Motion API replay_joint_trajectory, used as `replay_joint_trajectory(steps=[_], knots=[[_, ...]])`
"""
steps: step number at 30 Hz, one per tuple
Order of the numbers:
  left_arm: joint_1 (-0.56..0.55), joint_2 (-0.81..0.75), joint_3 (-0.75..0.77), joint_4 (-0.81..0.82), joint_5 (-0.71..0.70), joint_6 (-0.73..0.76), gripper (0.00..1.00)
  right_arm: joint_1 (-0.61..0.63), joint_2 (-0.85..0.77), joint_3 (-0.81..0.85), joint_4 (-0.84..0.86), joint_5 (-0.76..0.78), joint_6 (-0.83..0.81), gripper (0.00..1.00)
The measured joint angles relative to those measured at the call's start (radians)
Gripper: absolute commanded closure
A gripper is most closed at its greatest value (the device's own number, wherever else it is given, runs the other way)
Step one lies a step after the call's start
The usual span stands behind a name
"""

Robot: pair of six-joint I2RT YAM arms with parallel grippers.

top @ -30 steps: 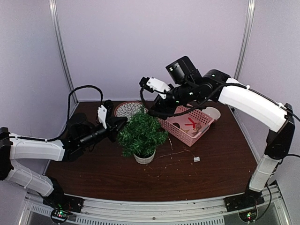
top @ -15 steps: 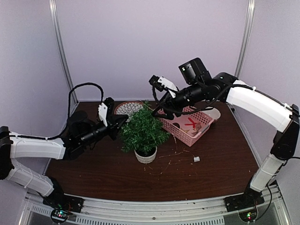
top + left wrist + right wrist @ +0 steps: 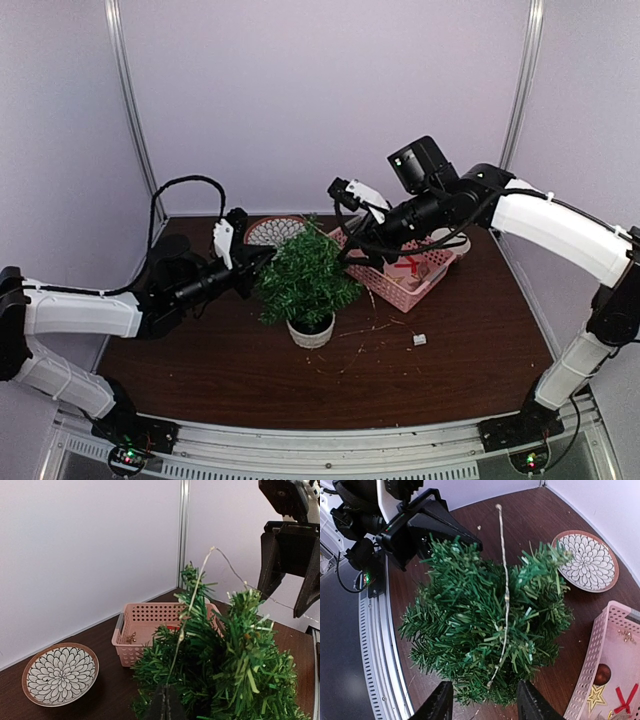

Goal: Decorate the small christmas tree

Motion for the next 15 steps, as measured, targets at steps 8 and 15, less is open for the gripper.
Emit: replay_joint_trajectory(steps=[8, 15], knots=[[0.000, 0.009, 0.009, 0.000, 0.007, 0.000, 1.00, -0.006, 0.004, -0.015, -0.027, 0.041, 0.024, 1.00], [0.000, 0.010, 0.011, -0.008, 0.010, 0.000, 1.00, -0.029, -0.027, -0.060, -0.006, 0.070, 0.053, 1.00]])
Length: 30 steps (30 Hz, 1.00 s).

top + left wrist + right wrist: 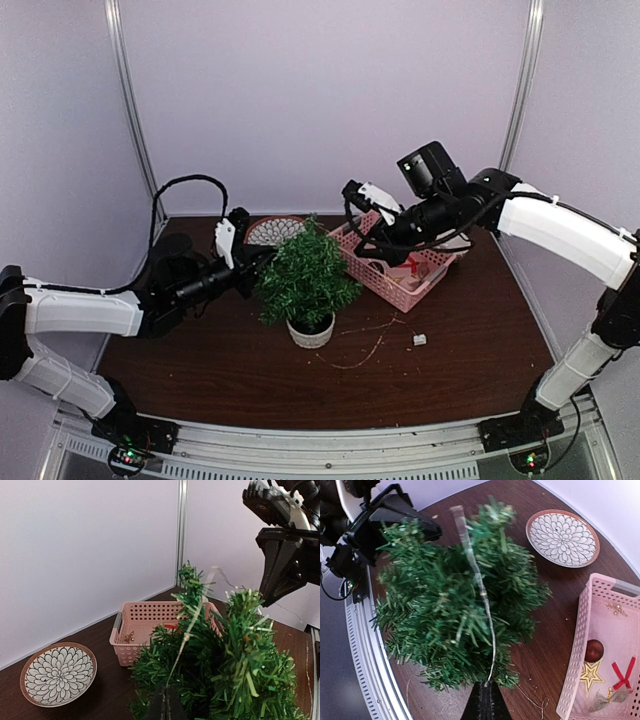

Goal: Decorate the small christmas tree

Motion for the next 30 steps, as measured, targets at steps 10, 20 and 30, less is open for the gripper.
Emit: replay_joint_trajectory(steps=[10, 20, 30], knots=[[0.000, 0.011, 0.019, -0.044, 0.002, 0.000, 1.00, -0.072, 0.005, -0.051, 0.041, 0.043, 0.087, 1.00], [0.000, 0.010, -0.001, -0.074, -0.005, 0.000, 1.00, -0.070, 0.023, -0.172, 0.073, 0.013, 0.104, 1.00], [0.000, 0.009, -0.006, -0.077, -0.020, 0.001, 1.00, -0.032, 0.078, -0.192, 0.123, -0.030, 0.112, 1.00]])
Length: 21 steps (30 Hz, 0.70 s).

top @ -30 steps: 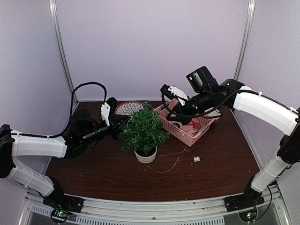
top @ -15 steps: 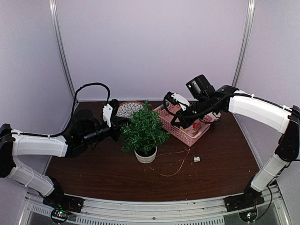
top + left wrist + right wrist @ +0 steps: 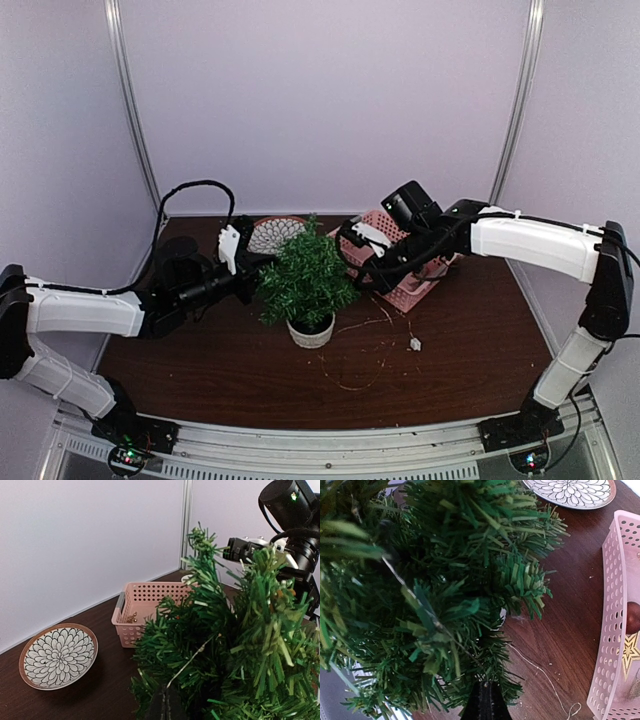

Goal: Decorate the small christmas tree

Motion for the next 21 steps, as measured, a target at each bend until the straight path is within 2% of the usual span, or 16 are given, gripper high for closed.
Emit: replay_joint_trajectory(steps=[3, 4, 5, 7, 12, 14, 17, 21], knots=[[0.000, -0.007, 0.000, -0.020, 0.000, 0.006, 1.00, 0.003, -0.003, 0.000, 0.000, -0.003, 0.000, 1.00], [0.000, -0.013, 0.000, -0.030, 0.000, 0.008, 0.94, 0.003, -0.005, 0.000, -0.001, -0.006, 0.000, 0.99], [0.000, -0.021, 0.001, -0.045, 0.001, 0.009, 0.88, 0.003, -0.007, 0.000, -0.001, -0.008, 0.000, 0.93], [0.000, -0.045, 0.001, -0.072, 0.001, 0.011, 0.70, 0.003, -0.012, 0.001, -0.002, -0.019, 0.001, 0.84], [0.000, -0.138, 0.002, -0.142, -0.016, 0.018, 0.45, 0.003, -0.021, 0.002, -0.011, -0.034, 0.006, 0.63], [0.000, -0.185, 0.002, -0.168, -0.028, 0.023, 0.36, 0.003, -0.024, 0.002, -0.014, -0.039, 0.011, 0.60], [0.000, -0.249, 0.002, -0.203, -0.053, 0.030, 0.31, 0.003, -0.029, 0.002, -0.017, -0.040, 0.013, 0.52], [0.000, -0.338, 0.002, -0.285, -0.099, 0.034, 0.30, 0.000, -0.055, 0.002, -0.025, -0.040, 0.012, 0.45]])
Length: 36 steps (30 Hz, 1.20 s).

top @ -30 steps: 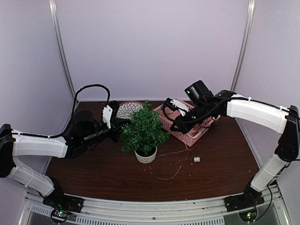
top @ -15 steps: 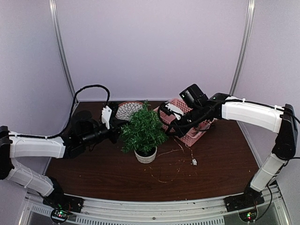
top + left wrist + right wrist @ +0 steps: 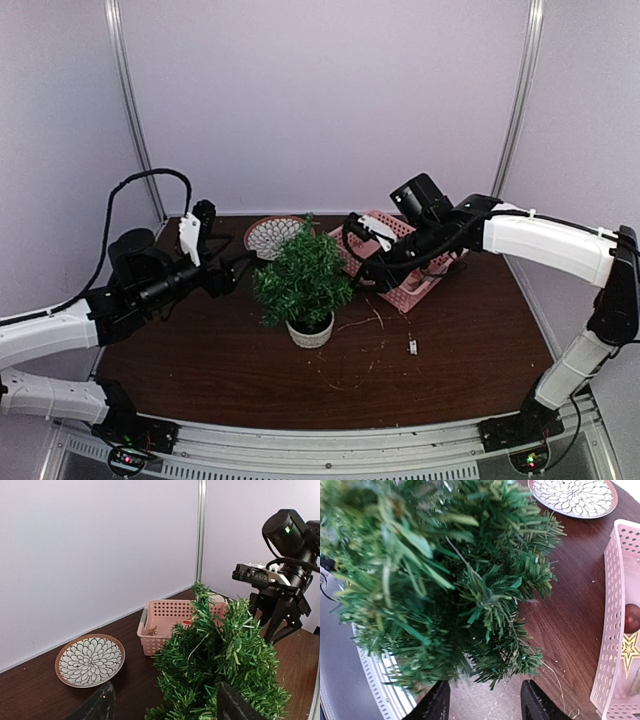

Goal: Decorate the small christmas tree

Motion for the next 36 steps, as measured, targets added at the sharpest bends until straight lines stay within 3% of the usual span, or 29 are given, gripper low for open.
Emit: replay_joint_trajectory(steps=[5, 9, 15, 21, 24, 28, 36], knots=[[-0.011, -0.230, -0.092, -0.090, -0.041, 0.002, 0.29, -0.007, -0.096, -0.034, -0.009, 0.009, 0.001, 0.42], [-0.129, -0.366, -0.154, -0.191, -0.135, 0.029, 0.32, 0.018, -0.218, -0.072, -0.054, 0.050, -0.022, 0.44], [-0.222, -0.378, -0.190, -0.268, -0.202, 0.049, 0.34, 0.226, -0.252, -0.088, -0.146, 0.174, -0.057, 0.49], [-0.398, -0.294, -0.212, -0.282, -0.291, 0.129, 0.35, 0.318, -0.267, -0.231, -0.151, 0.282, -0.051, 0.54], [-0.443, -0.270, -0.224, -0.274, -0.328, 0.149, 0.36, 0.411, -0.225, -0.232, -0.150, 0.340, -0.062, 0.55], [-0.445, -0.355, -0.256, -0.252, -0.390, 0.153, 0.37, 0.493, -0.109, -0.206, -0.121, 0.393, -0.105, 0.55], [-0.445, -0.413, -0.244, -0.272, -0.476, 0.151, 0.37, 0.508, 0.190, -0.087, -0.099, 0.431, -0.180, 0.54]])
